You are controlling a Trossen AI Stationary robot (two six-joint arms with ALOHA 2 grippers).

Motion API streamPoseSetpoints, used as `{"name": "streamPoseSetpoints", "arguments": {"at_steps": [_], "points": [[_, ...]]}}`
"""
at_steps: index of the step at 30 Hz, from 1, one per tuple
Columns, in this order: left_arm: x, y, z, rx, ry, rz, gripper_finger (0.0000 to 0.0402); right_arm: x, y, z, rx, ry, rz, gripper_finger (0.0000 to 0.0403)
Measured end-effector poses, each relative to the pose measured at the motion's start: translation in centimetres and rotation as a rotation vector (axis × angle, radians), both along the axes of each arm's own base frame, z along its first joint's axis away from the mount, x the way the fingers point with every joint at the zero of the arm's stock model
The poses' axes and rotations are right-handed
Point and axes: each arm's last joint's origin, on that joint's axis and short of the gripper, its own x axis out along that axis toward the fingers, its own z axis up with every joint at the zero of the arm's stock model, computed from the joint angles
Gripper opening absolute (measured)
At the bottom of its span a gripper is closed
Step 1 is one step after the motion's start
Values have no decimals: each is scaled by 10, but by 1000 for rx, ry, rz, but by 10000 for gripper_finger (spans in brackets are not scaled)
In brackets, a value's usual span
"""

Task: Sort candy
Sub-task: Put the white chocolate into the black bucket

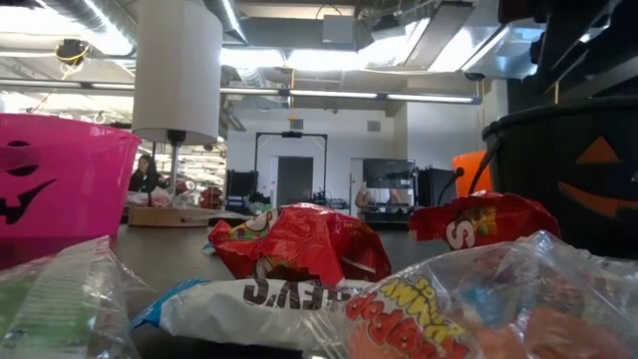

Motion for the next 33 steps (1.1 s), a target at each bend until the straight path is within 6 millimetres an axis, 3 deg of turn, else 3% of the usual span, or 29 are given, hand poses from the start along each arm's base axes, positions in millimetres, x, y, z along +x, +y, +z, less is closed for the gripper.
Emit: {"name": "streamPoseSetpoints", "arguments": {"at_steps": [6, 13, 19, 25, 33], "points": [[-1, -17, -28, 18, 125, 127, 183, 3, 0, 2, 2, -41, 1, 241], [-6, -40, -57, 124, 181, 44, 183, 12, 2, 7, -6, -147, 53, 241], [-8, -55, -80, 76, 243, 44, 183, 20, 3, 13, -35, -249, 115, 241], [-14, -57, -96, 73, 325, 28, 183, 26, 4, 18, -50, -330, 142, 241], [-16, -54, -129, -11, 273, 11, 183, 35, 8, 29, 11, -483, 199, 241]]}}
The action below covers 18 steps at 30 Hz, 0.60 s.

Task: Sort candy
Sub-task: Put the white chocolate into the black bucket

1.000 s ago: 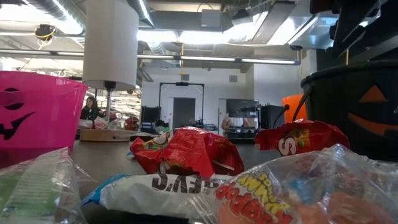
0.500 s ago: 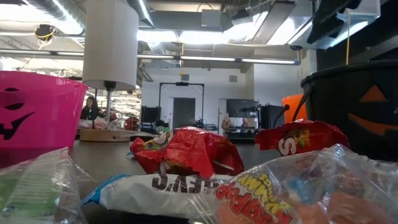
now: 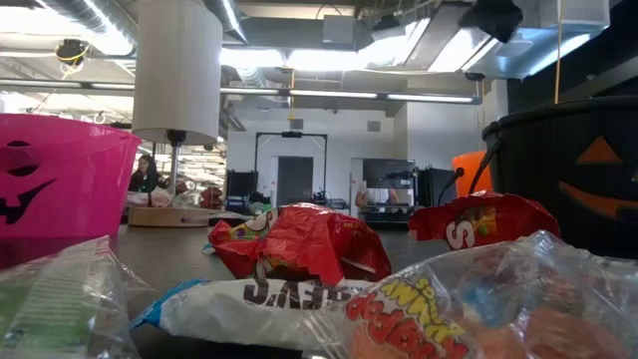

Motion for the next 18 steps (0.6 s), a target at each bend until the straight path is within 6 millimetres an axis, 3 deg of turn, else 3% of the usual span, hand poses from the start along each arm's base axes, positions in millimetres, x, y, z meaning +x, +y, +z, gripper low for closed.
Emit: {"name": "streamPoseSetpoints", "arguments": {"at_steps": [10, 14, 18], "points": [[-5, 8, -27, -56, -39, 4, 177, 4, 2, 6, 11, -71, 42, 241], [-6, 9, -28, -57, -39, -1, 146, 4, 1, 6, 11, -72, 42, 241], [-5, 9, -28, -58, -51, -7, 90, 4, 2, 6, 12, -78, 41, 241]]}}
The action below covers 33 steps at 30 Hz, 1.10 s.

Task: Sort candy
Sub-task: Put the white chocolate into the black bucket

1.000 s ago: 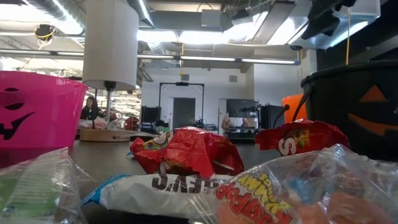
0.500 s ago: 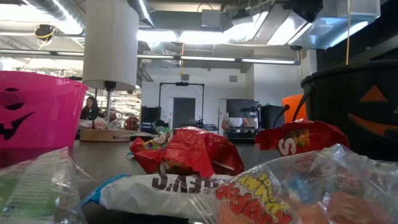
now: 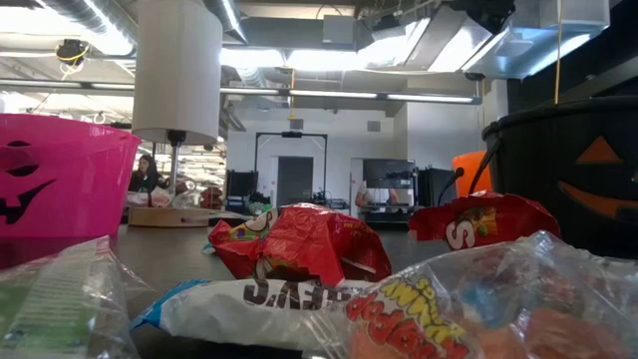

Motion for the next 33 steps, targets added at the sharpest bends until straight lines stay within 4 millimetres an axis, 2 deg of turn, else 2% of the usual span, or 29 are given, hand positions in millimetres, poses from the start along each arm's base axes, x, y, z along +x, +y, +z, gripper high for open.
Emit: {"name": "streamPoseSetpoints", "arguments": {"at_steps": [4, 7, 11, 17, 25, 33], "points": [[2, 1, 1, 6, -7, -21, 21, 1, 0, 1, 1, -11, 0, 241], [6, 3, 5, 23, -24, -32, 4, 1, 0, 1, -5, -13, -10, 241], [13, 8, 19, 128, -80, -54, 0, 1, -1, 1, -9, -13, -18, 241], [27, 10, 56, 227, -133, -103, 0, 1, -1, 1, -9, -13, -18, 241], [47, 4, 107, 300, -293, -158, 0, 1, -2, 1, -33, -17, -55, 241], [52, 7, 109, 294, -299, -143, 10, 1, -2, 1, -34, -16, -55, 241]]}}
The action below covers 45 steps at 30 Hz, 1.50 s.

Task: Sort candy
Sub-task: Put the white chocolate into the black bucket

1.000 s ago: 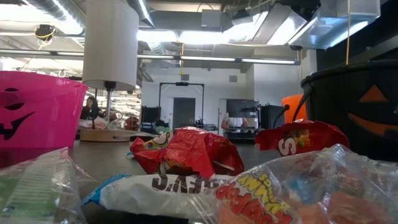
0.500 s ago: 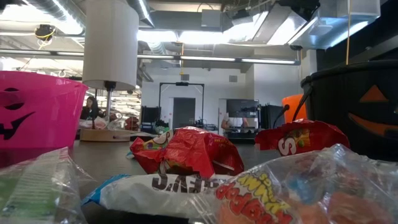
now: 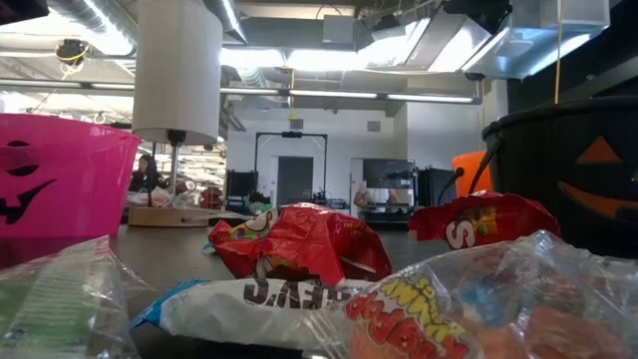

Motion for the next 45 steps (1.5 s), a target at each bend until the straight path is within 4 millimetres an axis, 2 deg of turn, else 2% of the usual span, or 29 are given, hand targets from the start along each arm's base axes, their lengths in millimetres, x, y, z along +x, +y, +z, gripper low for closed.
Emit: {"name": "streamPoseSetpoints", "arguments": {"at_steps": [4, 13, 16, 19, 26, 31, 45], "points": [[1, -2, 0, -16, -16, 0, 41, 0, 0, 0, -11, -2, 7, 241], [0, -4, 0, -27, -27, 18, 148, 0, 0, 0, -14, 1, 8, 241], [1, -14, -5, -45, -35, -14, 166, -1, 0, -1, -16, 14, 9, 241], [-2, -25, -18, -12, 24, -70, 169, -1, 0, -2, -17, 21, 9, 241], [-2, -48, -65, 86, 168, -118, 167, 0, -1, -4, -43, 32, -25, 241], [-2, -58, -87, 120, 202, -134, 167, 6, 0, -8, -47, 59, -25, 241], [-2, -62, -103, 151, 264, -136, 166, 23, 2, -26, -62, 153, -21, 241]]}}
